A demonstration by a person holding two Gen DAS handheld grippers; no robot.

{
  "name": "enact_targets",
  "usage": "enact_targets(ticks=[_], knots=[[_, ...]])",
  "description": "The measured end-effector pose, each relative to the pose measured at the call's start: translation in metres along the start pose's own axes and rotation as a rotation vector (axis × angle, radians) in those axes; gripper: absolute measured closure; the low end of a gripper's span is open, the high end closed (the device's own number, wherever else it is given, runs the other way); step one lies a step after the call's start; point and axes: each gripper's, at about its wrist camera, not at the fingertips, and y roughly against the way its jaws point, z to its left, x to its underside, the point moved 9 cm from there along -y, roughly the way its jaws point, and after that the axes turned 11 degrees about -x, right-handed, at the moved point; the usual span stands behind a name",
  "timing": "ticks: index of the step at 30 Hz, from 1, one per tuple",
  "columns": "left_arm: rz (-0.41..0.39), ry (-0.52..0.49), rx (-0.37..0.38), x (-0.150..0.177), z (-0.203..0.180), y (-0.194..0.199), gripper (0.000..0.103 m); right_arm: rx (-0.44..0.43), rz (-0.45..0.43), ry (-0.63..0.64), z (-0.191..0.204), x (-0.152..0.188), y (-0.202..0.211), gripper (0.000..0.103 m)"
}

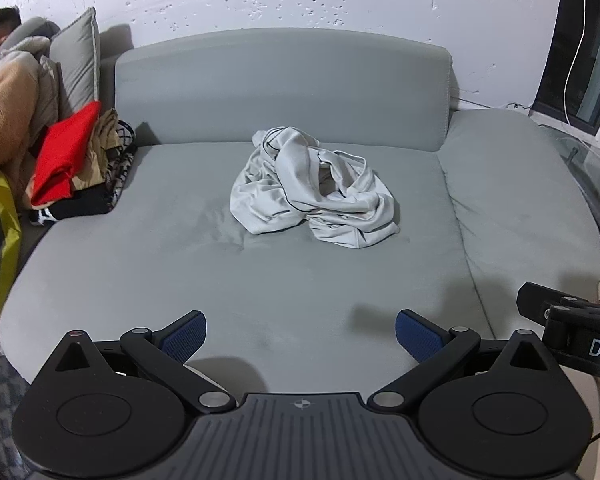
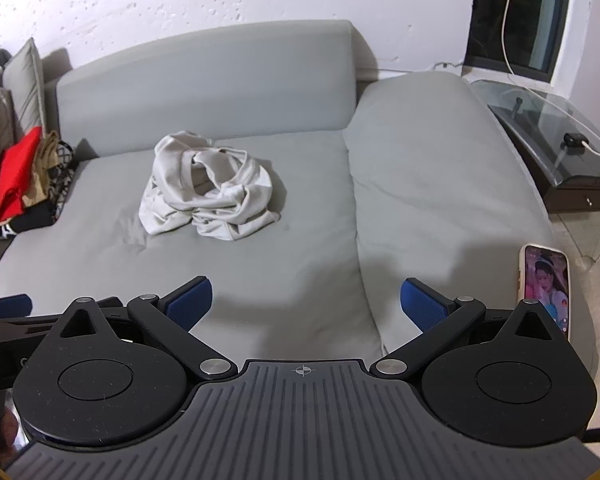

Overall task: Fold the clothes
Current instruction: 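Move both grippers toward the crumpled white T-shirt on the sofa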

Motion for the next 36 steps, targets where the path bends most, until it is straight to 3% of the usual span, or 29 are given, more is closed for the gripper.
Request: enact_targets(ticks=[4,13,36], knots=[[0.021,0.027,0.032,0.001,0.006,-0.005,0.002,0.006,0.003,0.002,-0.001,0.001,0.0,0.0],[0.026,-0.011,-0.014,0.004,-0.001,-0.004,0.002,0.023,0.008,0.006,-0.001,0.006,-0.007,0.0],[0.046,-0.02,0.003,0.011,-0.009,-0.011,0.003,0.067,0.033,0.031,-0.005,0.011,-0.008,0.0]])
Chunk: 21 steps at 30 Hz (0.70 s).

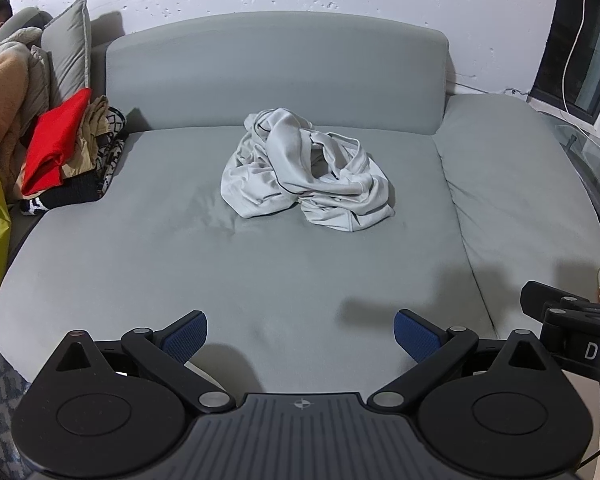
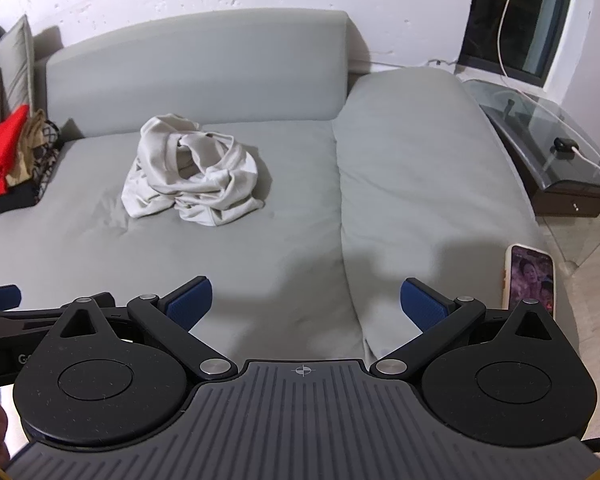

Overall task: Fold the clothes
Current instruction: 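Move both grippers toward the crumpled white T-shirt on the sofa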

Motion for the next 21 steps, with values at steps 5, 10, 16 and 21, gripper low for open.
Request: enact_targets(ticks=[5,10,16,21], knots=[[0.008,-0.009,0.018,0.003,-0.006,-0.003,0.003,0.014,0.015,-0.012,-0.008,0.004,-0.001,0.0],[0.015,-0.011,0.026,0.004,-0.007,-0.004,0.003,0.024,0.026,-0.016,-0.011,0.005,-0.002,0.0],[0.021,-0.012,0.027,0.004,-0.007,-0.006,0.003,0.029,0.031,-0.011,-0.011,0.005,-0.003,0.0],[0.024,-0.013,0.027,0.004,-0.008,-0.007,0.003,0.03,0.039,-0.013,-0.013,0.005,-0.005,0.0]])
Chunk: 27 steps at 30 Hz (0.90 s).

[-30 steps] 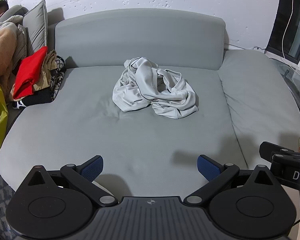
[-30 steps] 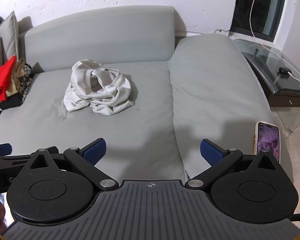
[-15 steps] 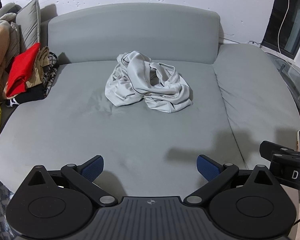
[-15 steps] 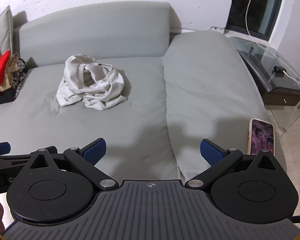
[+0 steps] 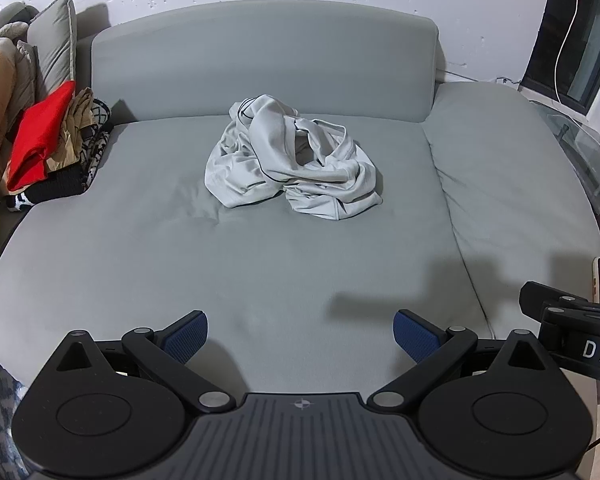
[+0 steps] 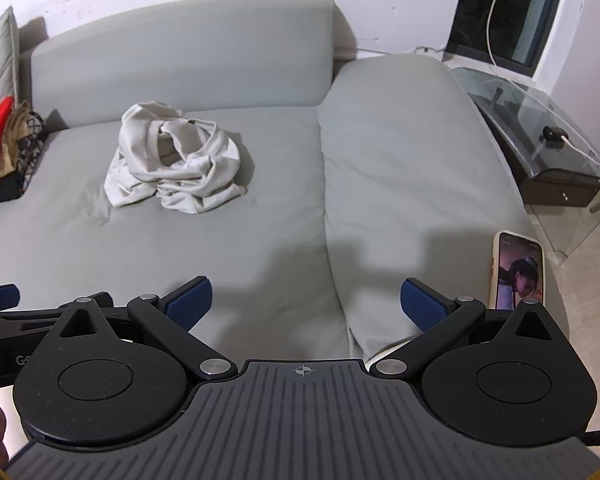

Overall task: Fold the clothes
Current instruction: 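Move both grippers toward the crumpled white T-shirt on the sofa, then grasp the white T-shirt with the right gripper and lift it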

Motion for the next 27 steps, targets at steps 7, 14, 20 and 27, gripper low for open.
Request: enact_targets(ticks=[7,14,20,27], knots=[[0.004,-0.001,0.001,-0.001,-0.001,-0.002,0.003,0.0,0.005,-0.003,-0.001,0.0,-0.001,0.0],[0.003,-0.006,0.032,0.0,-0.005,-0.015,0.002,0.023,0.01,-0.012,-0.005,0.0,-0.007,0.0],[-0.047,0.032,0.051,-0.01,0.006,-0.033,0.002,0.035,-0.034,-0.032,-0.015,-0.007,-0.023,0.0],[0.001,0.097,0.074,-0.02,0.016,-0.07,0.01,-0.009,-0.12,0.024,-0.008,-0.025,-0.051,0.0]])
